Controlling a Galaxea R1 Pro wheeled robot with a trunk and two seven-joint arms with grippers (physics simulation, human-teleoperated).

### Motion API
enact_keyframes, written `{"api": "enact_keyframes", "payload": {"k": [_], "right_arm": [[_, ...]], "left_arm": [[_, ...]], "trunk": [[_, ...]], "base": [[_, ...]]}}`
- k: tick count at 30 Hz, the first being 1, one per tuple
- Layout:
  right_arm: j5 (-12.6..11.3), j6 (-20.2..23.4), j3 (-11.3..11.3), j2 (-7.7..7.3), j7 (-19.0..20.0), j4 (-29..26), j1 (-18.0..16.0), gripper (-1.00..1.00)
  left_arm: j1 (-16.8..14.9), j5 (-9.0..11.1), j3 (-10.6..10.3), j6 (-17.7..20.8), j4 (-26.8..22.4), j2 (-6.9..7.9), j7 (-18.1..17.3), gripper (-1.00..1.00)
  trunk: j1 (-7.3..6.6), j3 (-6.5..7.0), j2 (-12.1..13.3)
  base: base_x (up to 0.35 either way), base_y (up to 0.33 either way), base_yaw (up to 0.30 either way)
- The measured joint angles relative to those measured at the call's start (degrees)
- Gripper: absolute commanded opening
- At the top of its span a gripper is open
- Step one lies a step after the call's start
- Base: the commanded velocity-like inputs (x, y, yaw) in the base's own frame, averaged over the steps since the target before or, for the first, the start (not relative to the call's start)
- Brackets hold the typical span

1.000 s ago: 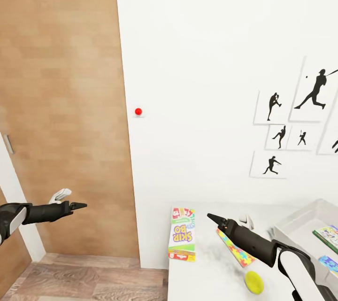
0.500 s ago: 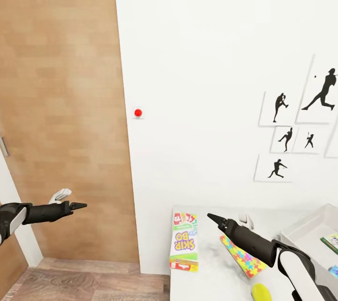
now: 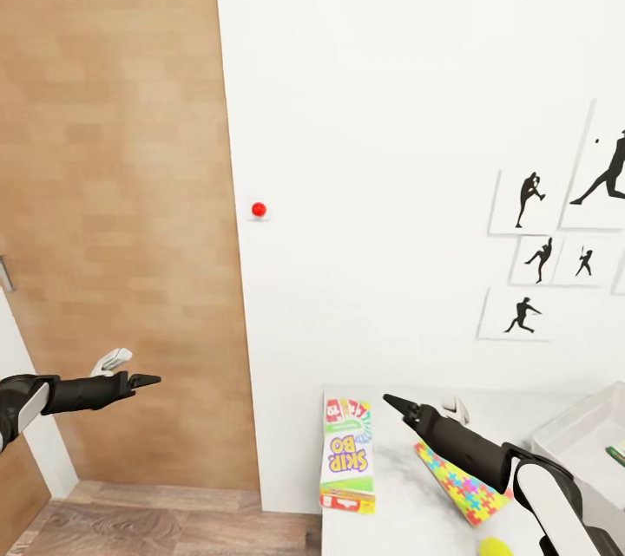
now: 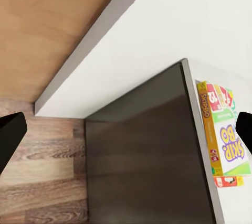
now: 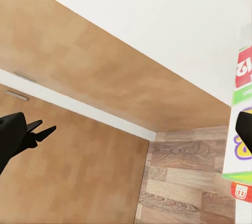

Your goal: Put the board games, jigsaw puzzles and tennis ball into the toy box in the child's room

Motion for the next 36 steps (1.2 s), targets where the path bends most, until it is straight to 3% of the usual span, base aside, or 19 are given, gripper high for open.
{"api": "enact_keyframes", "payload": {"k": [13, 19, 22, 25, 27, 29, 32, 36], "right_arm": [[0.4, 0.0, 0.2, 0.00, -0.3, 0.0, 0.0, 1.00], [2.4, 0.0, 0.2, 0.50, -6.2, 0.0, -0.3, 1.00], [3.2, 0.6, 0.3, 2.46, -10.9, -0.1, -0.5, 1.00], [3.4, 0.9, 0.8, 5.94, -18.0, 0.0, -2.6, 1.00], [3.5, 1.5, 1.6, 8.34, -24.5, 0.2, -5.8, 1.00], [3.4, 3.0, 3.5, 10.41, -34.1, 0.7, -10.5, 1.00], [3.2, 5.0, 6.0, 11.96, -44.1, 3.9, -17.0, 1.00], [3.0, 5.7, 7.2, 13.81, -49.0, 12.1, -24.8, 1.00]], "left_arm": [[0.0, 0.0, 0.0, 0.0, 0.0, 0.00, 0.0, 1.00], [0.0, 0.0, 0.1, 0.0, 0.0, 0.00, -0.1, 1.00], [0.0, 0.0, 0.1, 0.1, 0.0, 0.00, -0.4, 1.00], [0.0, 0.0, 0.0, 0.1, 0.0, -0.03, -1.2, 1.00], [0.0, 0.0, 0.0, 0.0, 0.0, -0.02, -1.6, 1.00], [0.0, 0.0, 0.0, 0.0, 0.0, -0.01, -1.8, 1.00], [0.0, 0.0, 0.0, 0.1, 0.0, -0.06, -1.9, 1.00], [0.0, 0.0, 0.0, 0.1, 0.0, -0.09, -1.9, 1.00]], "trunk": [[0.00, 0.00, 0.0], [0.00, 0.00, 0.0], [0.00, 0.00, 0.0], [0.00, 0.01, 0.0], [0.00, 0.01, 0.0], [0.01, 0.01, 0.0], [0.01, 0.01, 0.0], [0.01, 0.01, 0.0]], "base": [[0.003, 0.004, 0.000], [0.000, 0.000, 0.000], [0.000, 0.000, 0.000], [0.000, 0.000, 0.000], [0.000, 0.000, 0.000], [0.000, 0.000, 0.000], [0.000, 0.000, 0.000], [0.000, 0.000, 0.000]]}}
